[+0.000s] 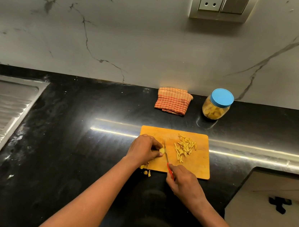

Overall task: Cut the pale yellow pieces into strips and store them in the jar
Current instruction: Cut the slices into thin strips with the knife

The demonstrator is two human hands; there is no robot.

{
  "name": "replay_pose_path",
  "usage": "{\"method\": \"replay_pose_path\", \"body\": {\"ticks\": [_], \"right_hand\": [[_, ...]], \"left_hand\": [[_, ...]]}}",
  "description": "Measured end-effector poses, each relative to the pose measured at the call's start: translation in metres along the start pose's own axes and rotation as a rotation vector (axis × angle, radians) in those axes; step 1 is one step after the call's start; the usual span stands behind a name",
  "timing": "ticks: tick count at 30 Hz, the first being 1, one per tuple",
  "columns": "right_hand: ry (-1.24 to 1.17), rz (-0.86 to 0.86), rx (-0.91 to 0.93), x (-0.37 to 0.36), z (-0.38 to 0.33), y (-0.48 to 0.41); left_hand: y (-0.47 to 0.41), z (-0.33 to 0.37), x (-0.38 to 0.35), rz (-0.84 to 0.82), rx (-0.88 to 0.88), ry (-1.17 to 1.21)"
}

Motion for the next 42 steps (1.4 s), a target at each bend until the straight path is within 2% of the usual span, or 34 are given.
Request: {"method": "replay_pose_path", "body": {"ticks": [12,25,42], "right_hand": [[0.155,-0.088,0.012,-0.003,0.002,-0.012],[0.116,-0.021,0.025,0.006,-0.004,-0.006],[0.156,-0.083,-0.015,-0.001,-0.005,-0.032]], "left_hand": [[-0.002,0.000,-0.002,-0.010,0.047,-0.014],[0.000,-0.001,-0.004,0.016,0.062,-0.007],[0.001,-0.001,-0.004,0.013,0.039,-0.031]]}}
Point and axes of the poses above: each hand's wrist, its own y-axis away from the middle knuckle, its own x-axis out of the back of the hand, z = x × y, the point moved 5 cm from there along -y, towards the middle knuckle, and after that the axes turned 13 degrees about -z, right-handed, at the moved point
